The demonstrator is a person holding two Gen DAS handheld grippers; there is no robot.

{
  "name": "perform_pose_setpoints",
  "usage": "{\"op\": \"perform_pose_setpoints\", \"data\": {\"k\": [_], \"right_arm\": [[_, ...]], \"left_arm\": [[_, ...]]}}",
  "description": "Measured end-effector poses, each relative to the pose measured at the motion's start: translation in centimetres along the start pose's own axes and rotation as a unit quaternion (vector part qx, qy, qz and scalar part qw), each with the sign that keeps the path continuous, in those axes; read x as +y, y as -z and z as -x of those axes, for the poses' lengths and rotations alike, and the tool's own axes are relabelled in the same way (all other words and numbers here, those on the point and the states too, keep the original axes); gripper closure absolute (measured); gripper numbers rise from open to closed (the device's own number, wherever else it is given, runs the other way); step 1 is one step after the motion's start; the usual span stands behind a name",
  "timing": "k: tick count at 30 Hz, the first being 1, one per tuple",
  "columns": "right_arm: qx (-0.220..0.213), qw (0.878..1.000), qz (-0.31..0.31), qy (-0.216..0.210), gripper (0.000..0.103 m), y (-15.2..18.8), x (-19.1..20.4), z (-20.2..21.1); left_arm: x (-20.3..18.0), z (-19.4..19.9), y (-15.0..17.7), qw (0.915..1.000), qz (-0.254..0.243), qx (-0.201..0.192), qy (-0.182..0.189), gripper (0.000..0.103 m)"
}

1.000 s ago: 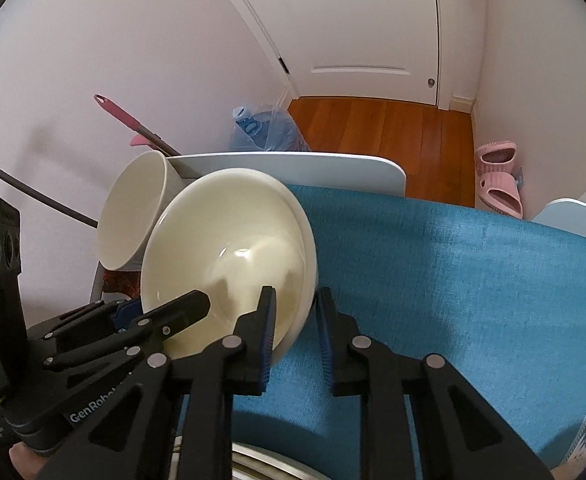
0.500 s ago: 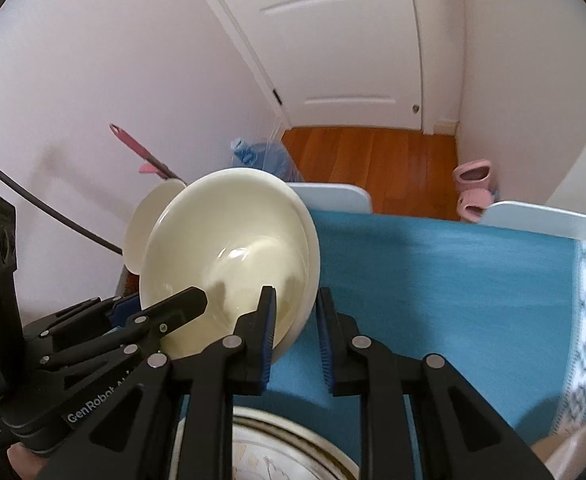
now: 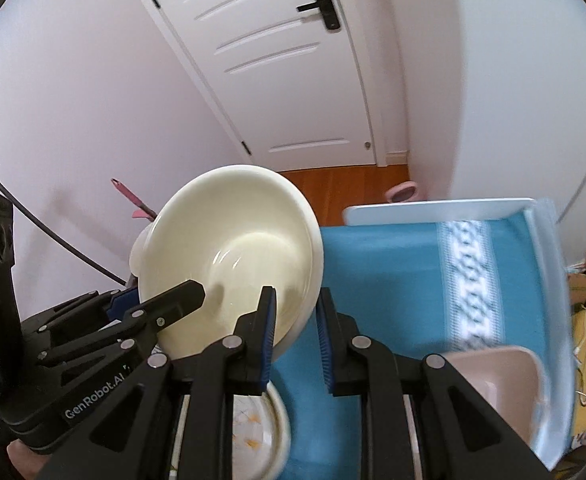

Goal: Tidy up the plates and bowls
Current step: 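Lift the cream bowl with both grippers and carry it toward the basin, then lower the cream bowl into the basin and open both grippers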

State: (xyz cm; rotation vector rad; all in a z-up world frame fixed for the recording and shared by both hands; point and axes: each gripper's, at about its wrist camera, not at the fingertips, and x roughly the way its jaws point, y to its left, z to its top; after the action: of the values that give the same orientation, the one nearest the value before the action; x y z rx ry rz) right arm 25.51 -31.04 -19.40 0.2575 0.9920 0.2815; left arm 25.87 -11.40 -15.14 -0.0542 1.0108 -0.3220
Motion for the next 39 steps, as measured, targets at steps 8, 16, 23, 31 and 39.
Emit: {"op": "perform_pose_setpoints", "data": {"k": [8,16,23,31,39], "right_arm": [[0.023,0.999,0.013,0.022,0.085,3.5,-7.4,4.1],[0.066,0.997,0.021,0.038,0.085,8.1,-12.7,4.1],[0.090,0.995,0.017,0.041,0.085,10.5,-16.0,2.7],[0.092,0.994,0.037,0.042,0.085,11.2,-16.2,2.0],[0.094,0.994,0.036,0.042,0.085,11.4,-16.3,2.2]], "left_arm": [[-8.6,-2.5,4.2,0.9989,0.020,0.035,0.023,0.080],[-13.1,-6.4,8.5,0.9960,0.032,0.080,0.026,0.080],[-14.7,-9.4,9.8,0.9942,0.007,0.107,-0.003,0.080],[-15.6,-10.8,10.8,0.9922,-0.031,0.112,-0.044,0.080],[-15.9,-10.4,11.4,0.9907,-0.047,0.114,-0.058,0.080]]}}
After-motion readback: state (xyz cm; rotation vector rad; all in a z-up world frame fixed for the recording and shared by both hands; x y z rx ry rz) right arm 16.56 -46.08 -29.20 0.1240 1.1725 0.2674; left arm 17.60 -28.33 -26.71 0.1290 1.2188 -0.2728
